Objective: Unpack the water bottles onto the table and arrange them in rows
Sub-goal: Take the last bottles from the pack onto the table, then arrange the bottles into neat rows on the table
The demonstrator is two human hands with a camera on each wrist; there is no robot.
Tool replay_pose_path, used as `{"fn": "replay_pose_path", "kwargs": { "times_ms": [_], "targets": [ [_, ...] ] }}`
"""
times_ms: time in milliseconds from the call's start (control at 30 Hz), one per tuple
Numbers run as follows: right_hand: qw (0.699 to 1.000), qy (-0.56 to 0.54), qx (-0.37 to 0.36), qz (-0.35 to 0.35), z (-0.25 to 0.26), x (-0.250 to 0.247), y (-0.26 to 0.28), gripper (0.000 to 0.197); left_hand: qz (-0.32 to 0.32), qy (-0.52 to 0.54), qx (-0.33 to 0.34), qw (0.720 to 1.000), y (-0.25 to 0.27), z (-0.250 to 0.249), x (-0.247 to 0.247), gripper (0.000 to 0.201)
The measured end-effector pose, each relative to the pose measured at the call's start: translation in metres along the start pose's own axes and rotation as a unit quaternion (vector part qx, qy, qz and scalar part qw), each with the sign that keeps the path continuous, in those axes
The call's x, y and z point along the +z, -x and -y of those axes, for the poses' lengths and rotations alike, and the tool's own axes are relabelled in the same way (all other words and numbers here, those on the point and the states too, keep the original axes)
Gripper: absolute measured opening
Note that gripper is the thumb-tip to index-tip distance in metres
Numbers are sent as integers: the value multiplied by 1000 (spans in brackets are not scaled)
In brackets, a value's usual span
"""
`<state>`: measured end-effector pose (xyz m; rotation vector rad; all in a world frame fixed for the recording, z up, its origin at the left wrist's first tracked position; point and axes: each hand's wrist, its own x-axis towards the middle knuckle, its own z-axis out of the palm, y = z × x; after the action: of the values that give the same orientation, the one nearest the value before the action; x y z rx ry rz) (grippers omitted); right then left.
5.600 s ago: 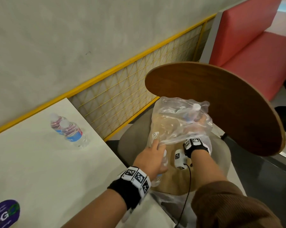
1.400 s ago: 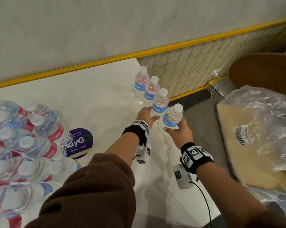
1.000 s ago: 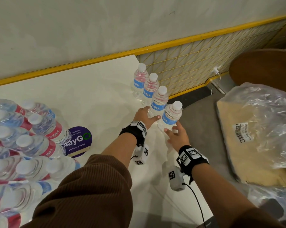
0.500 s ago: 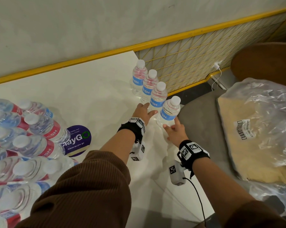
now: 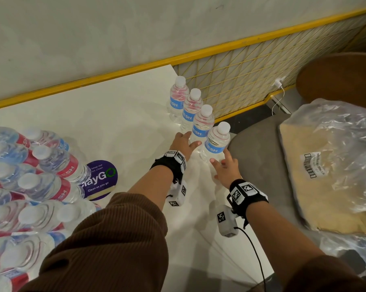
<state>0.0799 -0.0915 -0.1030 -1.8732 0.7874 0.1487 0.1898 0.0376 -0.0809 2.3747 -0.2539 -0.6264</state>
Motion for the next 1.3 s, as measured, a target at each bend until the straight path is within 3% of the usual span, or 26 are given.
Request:
{"fn": "replay_pose_path", "kwargs": {
  "times_ms": [333,467,600,767,967,1133,1300],
  "targets": [
    [1000,1,-4,-3,-2,0,0,64,18,-22,-19,999,11,-7,-2,66],
    [1000,3,-9,-10,-3,0,3,77,15,-29,-44,998,36,-12,-6,62],
    [999,-33,10,-23,-10,-5,12,88,54,-59,5,997,83,-15,-17,49],
    [1000,4,-1,1,-19,0,45,76,85,-84,62,991,155,-18,-43,42],
    [997,37,-39,55,-22,33,112,67,54,-86,110,989,247,8,-85,41],
    [986,32,-131,95,11,86,187,53,-35,-119,129,984,301,63,-128,39],
    [965,-6,-220,143,50,134,246,64,-107,-127,94,982,326,125,-157,33]
  ]
}}
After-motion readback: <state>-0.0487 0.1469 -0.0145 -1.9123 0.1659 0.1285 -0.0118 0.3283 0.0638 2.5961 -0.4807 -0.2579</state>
